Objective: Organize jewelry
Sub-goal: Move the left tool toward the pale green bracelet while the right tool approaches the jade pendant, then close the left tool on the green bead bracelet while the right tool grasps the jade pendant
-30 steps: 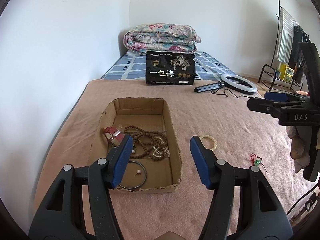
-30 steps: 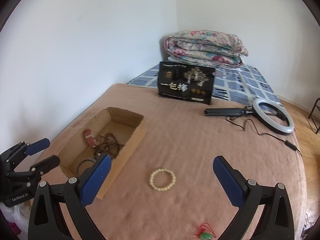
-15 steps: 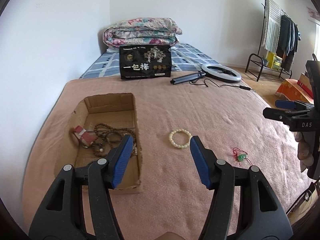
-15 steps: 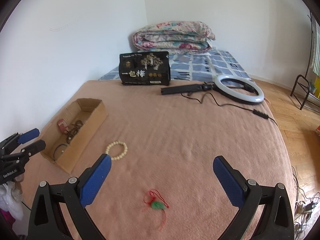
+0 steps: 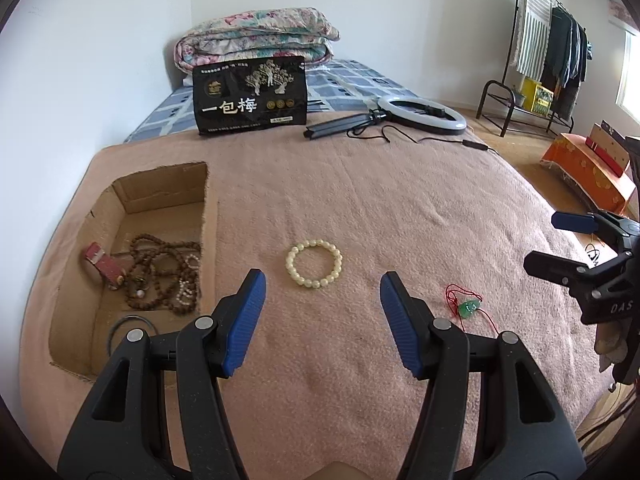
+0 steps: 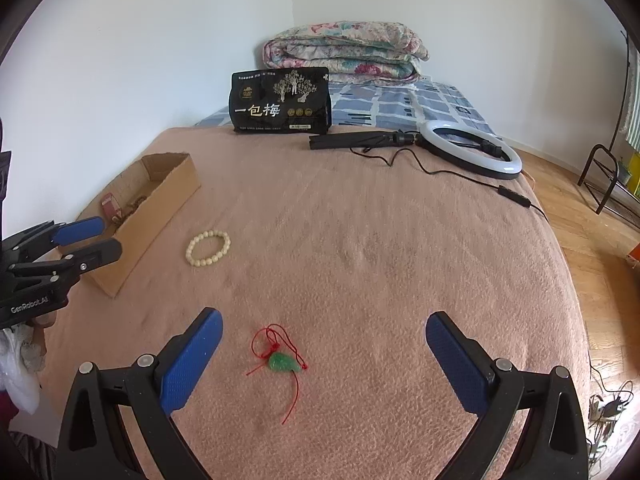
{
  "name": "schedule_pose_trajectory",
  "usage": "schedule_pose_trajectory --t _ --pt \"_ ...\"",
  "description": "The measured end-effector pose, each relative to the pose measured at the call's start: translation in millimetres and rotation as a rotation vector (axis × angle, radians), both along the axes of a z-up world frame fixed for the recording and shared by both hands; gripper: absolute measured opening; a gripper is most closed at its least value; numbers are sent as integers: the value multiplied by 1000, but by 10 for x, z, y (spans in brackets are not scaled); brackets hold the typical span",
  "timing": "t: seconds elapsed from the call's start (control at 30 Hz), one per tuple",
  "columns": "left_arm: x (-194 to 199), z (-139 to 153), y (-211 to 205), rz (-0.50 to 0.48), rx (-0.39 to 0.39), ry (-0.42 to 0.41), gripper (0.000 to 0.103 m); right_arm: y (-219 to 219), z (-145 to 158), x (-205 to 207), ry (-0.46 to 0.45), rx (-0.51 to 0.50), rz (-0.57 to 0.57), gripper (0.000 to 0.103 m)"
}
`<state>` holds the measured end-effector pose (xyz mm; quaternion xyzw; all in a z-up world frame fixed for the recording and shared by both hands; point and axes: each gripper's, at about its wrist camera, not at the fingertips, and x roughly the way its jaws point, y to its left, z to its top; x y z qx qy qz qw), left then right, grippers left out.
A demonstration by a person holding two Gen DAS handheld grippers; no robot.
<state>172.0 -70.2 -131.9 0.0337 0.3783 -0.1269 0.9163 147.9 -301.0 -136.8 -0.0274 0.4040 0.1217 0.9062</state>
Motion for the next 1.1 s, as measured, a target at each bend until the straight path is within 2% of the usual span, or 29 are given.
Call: schedule_pose_trajectory --t 0.4,0.63,1.03,1.07,1.1 --pt "202 -228 -126 -1 -6 55 61 -104 -241 22 40 18 -9 102" --pt "339 -365 -179 2 -11 93 61 -55 -381 26 65 24 29 100" --pt "611 -589 -291 -22 6 129 61 47 -623 91 138 56 92 84" --pt "627 -599 -310 -29 10 130 60 65 -643 93 144 57 101 82" --pt "646 -618 -332 -36 17 133 53 81 -660 94 149 57 109 80"
